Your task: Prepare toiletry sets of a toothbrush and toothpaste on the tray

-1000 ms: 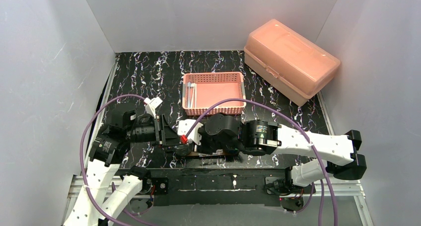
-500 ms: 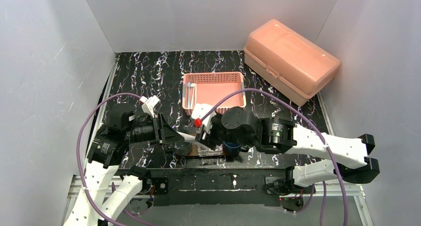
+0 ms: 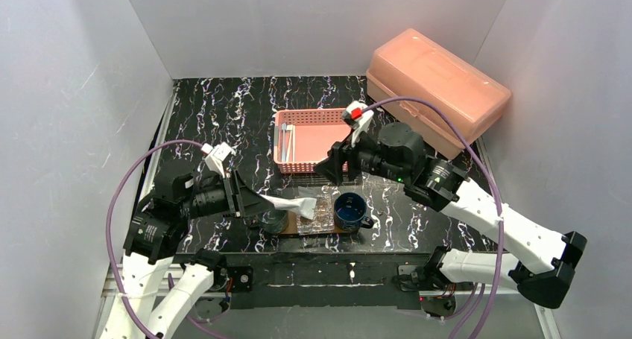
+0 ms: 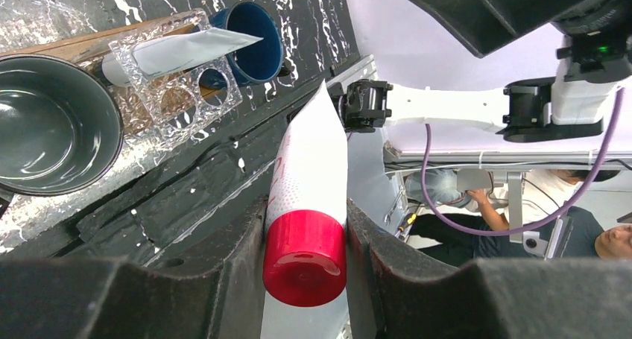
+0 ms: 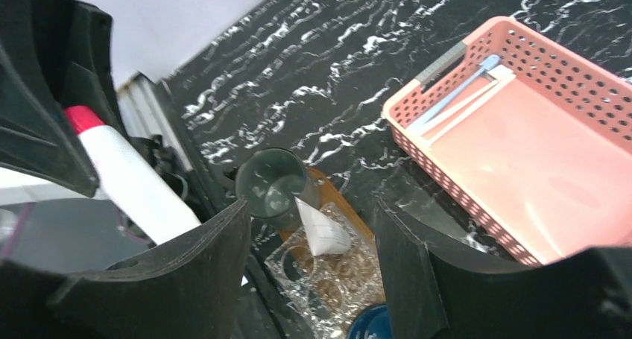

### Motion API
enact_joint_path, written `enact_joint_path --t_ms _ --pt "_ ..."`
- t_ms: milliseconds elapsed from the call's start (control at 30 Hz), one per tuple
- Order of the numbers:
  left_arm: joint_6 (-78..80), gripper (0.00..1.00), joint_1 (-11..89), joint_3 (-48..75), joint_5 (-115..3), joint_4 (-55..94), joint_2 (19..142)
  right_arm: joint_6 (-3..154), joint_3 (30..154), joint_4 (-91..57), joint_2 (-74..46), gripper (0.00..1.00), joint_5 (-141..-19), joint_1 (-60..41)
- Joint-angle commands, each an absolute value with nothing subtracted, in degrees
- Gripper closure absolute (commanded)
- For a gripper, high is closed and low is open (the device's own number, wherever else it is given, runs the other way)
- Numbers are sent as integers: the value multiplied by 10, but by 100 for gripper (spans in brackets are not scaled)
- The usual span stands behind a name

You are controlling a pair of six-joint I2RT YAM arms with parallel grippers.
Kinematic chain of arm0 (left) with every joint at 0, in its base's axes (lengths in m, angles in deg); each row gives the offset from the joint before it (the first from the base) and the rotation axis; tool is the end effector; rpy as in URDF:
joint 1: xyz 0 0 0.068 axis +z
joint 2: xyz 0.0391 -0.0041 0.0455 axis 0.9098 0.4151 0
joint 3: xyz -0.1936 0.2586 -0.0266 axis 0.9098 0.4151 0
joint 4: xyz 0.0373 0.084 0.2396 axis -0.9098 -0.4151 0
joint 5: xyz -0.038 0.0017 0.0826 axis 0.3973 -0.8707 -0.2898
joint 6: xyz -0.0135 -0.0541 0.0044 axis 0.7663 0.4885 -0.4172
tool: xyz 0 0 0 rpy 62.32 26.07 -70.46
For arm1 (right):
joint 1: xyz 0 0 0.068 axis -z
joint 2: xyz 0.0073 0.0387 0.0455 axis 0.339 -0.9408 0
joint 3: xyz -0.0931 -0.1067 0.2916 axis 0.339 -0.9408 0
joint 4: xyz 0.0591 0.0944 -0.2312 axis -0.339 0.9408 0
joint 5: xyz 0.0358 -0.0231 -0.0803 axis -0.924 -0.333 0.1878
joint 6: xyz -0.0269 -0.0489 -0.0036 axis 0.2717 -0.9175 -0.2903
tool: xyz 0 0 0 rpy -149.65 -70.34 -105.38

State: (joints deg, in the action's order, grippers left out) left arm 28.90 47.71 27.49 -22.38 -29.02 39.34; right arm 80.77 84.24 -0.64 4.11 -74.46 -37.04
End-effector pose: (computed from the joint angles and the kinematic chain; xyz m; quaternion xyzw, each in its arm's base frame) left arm 0.0400 -0.0398 0.4037 0.0494 0.8009 -0.5078 0.3134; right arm 0.1191 0.1844 0.4533 -0.3025 0.7148 0.3671 0.5126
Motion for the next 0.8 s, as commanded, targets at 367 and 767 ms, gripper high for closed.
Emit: enact_joint_path --t_ms 367,767 --pt "394 100 476 273 -232 -158 339 1078 680 -295 135 30 -960 -292" --pt "472 100 476 309 -229 -50 307 1223 610 -497 142 30 -1023 -290"
